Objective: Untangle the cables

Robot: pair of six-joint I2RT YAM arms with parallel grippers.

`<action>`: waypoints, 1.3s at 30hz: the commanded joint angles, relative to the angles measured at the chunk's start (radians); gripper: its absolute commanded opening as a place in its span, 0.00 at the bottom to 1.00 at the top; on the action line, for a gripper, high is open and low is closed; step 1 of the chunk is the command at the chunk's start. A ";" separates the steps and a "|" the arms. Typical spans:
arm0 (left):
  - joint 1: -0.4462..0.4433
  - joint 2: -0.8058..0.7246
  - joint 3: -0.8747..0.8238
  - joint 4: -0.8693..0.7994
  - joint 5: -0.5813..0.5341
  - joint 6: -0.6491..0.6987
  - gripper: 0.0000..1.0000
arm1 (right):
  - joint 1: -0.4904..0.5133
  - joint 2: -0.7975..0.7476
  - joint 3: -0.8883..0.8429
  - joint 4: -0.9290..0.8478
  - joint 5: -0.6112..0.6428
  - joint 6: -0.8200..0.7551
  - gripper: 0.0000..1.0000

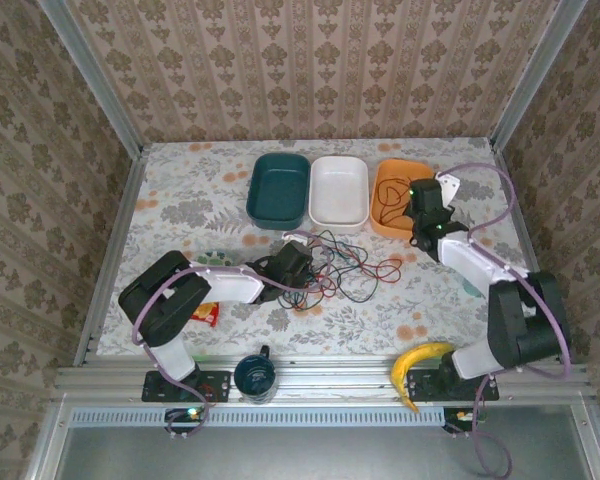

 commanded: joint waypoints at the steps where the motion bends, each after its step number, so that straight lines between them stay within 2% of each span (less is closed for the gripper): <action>1: 0.000 -0.014 -0.033 -0.104 -0.004 0.008 0.00 | -0.031 0.069 0.073 -0.026 -0.073 0.078 0.01; 2: 0.001 -0.019 -0.035 -0.101 -0.004 0.009 0.00 | -0.039 0.091 0.096 -0.043 -0.100 0.086 0.07; 4: 0.000 -0.030 -0.039 -0.099 -0.006 0.006 0.00 | -0.046 0.117 0.130 -0.073 -0.138 0.092 0.32; 5: 0.001 -0.035 -0.041 -0.099 -0.007 0.006 0.00 | -0.046 0.120 0.142 -0.089 -0.144 0.092 0.39; 9: 0.000 -0.049 -0.047 -0.089 -0.011 0.007 0.00 | -0.046 0.086 0.146 -0.120 -0.135 0.093 0.49; 14: 0.000 -0.047 -0.044 -0.070 -0.013 0.010 0.00 | -0.046 0.002 0.109 -0.143 -0.150 0.052 0.51; 18: 0.000 -0.047 -0.043 -0.054 -0.010 0.020 0.00 | -0.033 -0.086 0.063 -0.251 -0.215 0.032 0.51; 25: 0.000 -0.036 -0.039 -0.036 -0.010 0.023 0.00 | 0.120 -0.218 -0.107 -0.341 -0.337 0.053 0.51; 29: 0.000 -0.026 -0.026 -0.041 0.001 0.027 0.00 | 0.204 -0.205 -0.140 -0.368 -0.362 0.047 0.51; 32: 0.001 -0.021 -0.017 -0.049 0.002 0.030 0.00 | 0.246 -0.162 -0.136 -0.357 -0.455 -0.009 0.51; 39: 0.000 -0.023 -0.010 -0.063 0.003 0.029 0.00 | 0.285 -0.002 -0.058 -0.442 -0.570 -0.115 0.49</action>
